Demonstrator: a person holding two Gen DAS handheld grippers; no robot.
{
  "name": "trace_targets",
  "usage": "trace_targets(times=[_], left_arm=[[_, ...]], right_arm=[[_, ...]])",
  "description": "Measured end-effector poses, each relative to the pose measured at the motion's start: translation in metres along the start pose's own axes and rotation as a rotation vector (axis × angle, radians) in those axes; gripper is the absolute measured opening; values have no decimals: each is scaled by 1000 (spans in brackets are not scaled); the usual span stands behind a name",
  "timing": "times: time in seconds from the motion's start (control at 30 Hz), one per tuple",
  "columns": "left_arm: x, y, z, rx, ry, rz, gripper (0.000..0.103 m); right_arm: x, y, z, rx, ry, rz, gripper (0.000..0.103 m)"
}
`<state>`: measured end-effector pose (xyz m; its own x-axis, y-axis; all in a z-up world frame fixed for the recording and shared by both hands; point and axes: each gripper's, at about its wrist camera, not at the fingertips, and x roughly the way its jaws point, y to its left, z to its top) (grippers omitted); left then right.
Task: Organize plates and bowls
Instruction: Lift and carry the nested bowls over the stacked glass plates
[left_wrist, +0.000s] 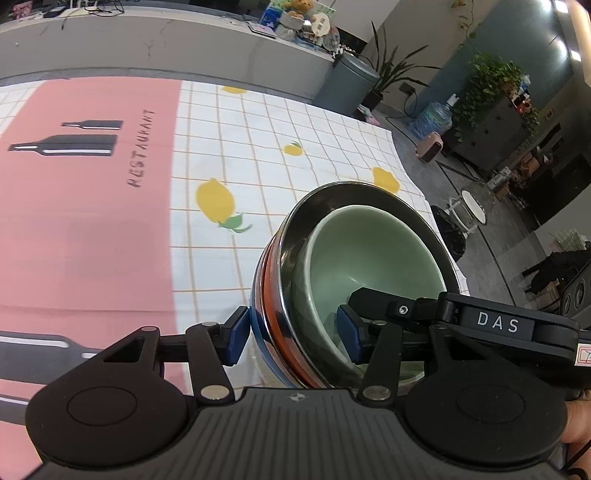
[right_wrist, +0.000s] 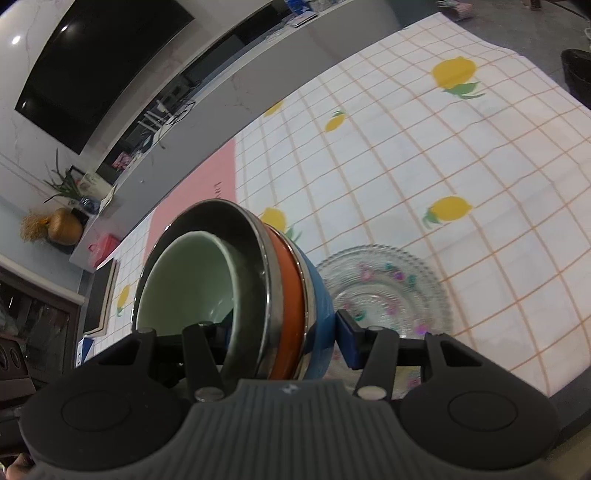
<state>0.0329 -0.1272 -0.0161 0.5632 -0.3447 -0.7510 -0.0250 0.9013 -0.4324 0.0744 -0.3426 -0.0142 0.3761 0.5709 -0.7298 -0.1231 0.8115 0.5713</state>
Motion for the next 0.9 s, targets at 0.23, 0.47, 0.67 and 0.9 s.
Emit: trace_targets(times=[0.23,0.47,0.67,0.9], left_arm=[[18,-7,-2,-2,16,-18,58],[32,-8,-5,-8,37,-32,58],[36,-7,-7,-12,47,-31,58],[42,-6,-8,-14,56,-36,57]], right_arm=[[2,-14,4,30,1,-35,51],[5,-25,4,48,11,-63,51],[8,-27,4,48,21,-73,51],[12,-30,4,49,31,-89,51]])
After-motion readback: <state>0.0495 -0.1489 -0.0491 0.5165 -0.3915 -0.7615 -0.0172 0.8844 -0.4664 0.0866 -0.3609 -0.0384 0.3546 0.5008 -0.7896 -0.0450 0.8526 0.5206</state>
